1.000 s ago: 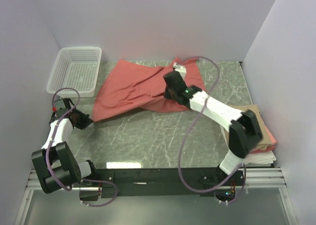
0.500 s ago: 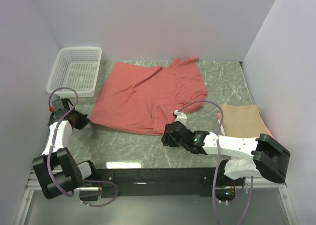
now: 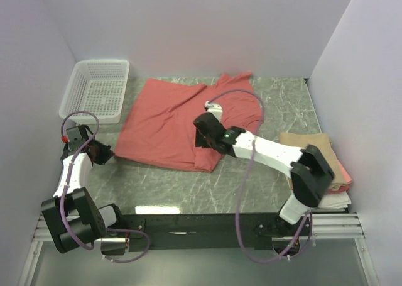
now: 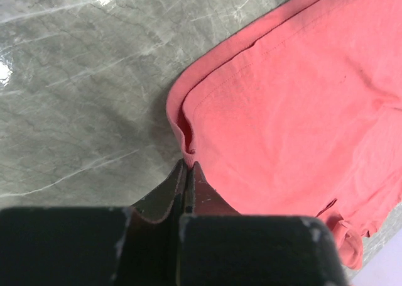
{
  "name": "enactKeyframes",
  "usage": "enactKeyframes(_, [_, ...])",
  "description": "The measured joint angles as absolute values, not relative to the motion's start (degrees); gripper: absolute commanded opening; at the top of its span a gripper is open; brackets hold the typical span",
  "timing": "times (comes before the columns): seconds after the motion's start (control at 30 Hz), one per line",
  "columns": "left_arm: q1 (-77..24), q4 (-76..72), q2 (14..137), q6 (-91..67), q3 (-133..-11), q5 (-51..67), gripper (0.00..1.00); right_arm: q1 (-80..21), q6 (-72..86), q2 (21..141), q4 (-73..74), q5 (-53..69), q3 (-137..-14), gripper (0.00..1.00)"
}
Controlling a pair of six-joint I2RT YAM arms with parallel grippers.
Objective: Fold and stack the t-shirts
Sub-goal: Flatten the tshirt out
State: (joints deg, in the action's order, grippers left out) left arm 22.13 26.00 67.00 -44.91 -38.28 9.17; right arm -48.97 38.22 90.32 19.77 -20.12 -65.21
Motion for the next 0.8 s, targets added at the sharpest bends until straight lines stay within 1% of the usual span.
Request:
enactKeyframes(0.17, [22.2, 26.0, 67.0, -44.9, -38.3, 9.1, 0.01, -47.1, 33.9, 101.8, 24.8, -21.2, -75.7, 0.51])
enactKeyframes(0.33, [22.2, 26.0, 67.0, -44.9, -38.3, 9.1, 0.01, -43.7, 30.4, 109.7, 29.3, -23.2, -83.7, 0.52])
enactKeyframes(0.5, [22.3, 26.0, 67.0, -44.9, -38.3, 9.1, 0.01, -43.1, 28.1, 113.3, 31.7, -23.9, -87.2, 0.52])
enactKeyframes(0.67, [22.4, 26.0, 67.0, -44.8, -38.3, 9.2, 0.01, -43.1, 27.1, 114.8, 32.8, -23.3, -87.5, 0.52])
enactKeyframes(0.73, [22.4, 26.0, 67.0, -44.8, -38.3, 9.2, 0.01, -43.1, 27.0, 114.8, 32.9, -23.1, -87.5, 0.48])
enactKeyframes(0.77, [22.4, 26.0, 67.0, -44.8, -38.3, 9.2, 0.01, -43.1, 26.9, 114.9, 32.9, -23.1, -87.5, 0.37])
enactKeyframes(0.8, [22.4, 26.0, 67.0, -44.8, -38.3, 9.2, 0.01, -43.1, 26.8, 115.0, 33.0, -23.0, -87.5, 0.3])
